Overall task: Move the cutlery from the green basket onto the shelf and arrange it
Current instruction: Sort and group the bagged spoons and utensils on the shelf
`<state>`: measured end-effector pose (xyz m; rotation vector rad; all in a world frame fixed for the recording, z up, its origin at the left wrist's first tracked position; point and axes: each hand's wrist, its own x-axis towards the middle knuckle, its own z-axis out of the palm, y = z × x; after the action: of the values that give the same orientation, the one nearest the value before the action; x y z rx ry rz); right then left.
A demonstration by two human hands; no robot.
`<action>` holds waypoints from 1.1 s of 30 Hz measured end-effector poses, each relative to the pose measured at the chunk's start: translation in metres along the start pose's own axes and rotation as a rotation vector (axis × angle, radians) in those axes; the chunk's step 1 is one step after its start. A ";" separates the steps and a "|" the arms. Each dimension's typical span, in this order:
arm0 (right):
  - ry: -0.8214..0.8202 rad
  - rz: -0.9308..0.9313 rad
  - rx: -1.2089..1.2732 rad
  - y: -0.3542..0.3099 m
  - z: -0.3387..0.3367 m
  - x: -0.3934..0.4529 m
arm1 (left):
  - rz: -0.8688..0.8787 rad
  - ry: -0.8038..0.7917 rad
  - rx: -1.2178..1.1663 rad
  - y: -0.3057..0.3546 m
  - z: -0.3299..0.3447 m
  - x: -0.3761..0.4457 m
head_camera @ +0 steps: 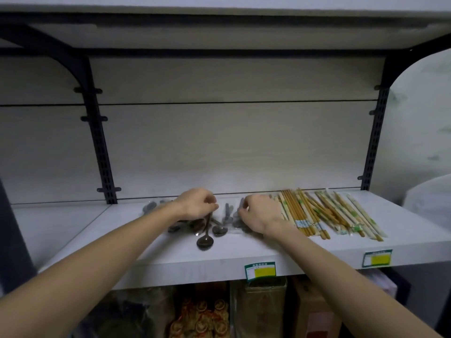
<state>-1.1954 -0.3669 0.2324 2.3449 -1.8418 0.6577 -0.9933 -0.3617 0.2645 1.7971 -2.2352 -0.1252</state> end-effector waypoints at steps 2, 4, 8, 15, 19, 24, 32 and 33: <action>-0.015 0.006 -0.009 -0.007 0.006 0.001 | 0.024 -0.039 0.100 -0.011 0.005 -0.008; -0.013 -0.007 0.017 -0.010 0.010 0.002 | 0.059 -0.031 0.189 -0.023 0.011 -0.016; -0.068 -0.023 0.089 -0.012 0.016 0.006 | 0.107 0.013 0.141 -0.045 0.019 -0.027; -0.005 -0.088 0.184 -0.036 0.028 0.001 | 0.151 0.149 0.032 -0.060 0.020 -0.044; -0.037 -0.131 0.159 -0.059 0.032 0.000 | 0.076 0.115 0.120 -0.069 0.015 -0.051; -0.075 -0.197 0.061 -0.088 0.036 0.001 | 0.019 0.093 0.108 -0.085 0.012 -0.063; -0.023 -0.184 0.140 -0.108 0.041 0.007 | 0.107 0.166 0.064 -0.109 0.006 -0.083; -0.011 -0.181 0.177 -0.109 0.040 0.008 | 0.109 0.167 0.059 -0.112 0.005 -0.084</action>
<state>-1.0797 -0.3578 0.2209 2.5904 -1.6103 0.8161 -0.8726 -0.3060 0.2199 1.6433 -2.2322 0.1093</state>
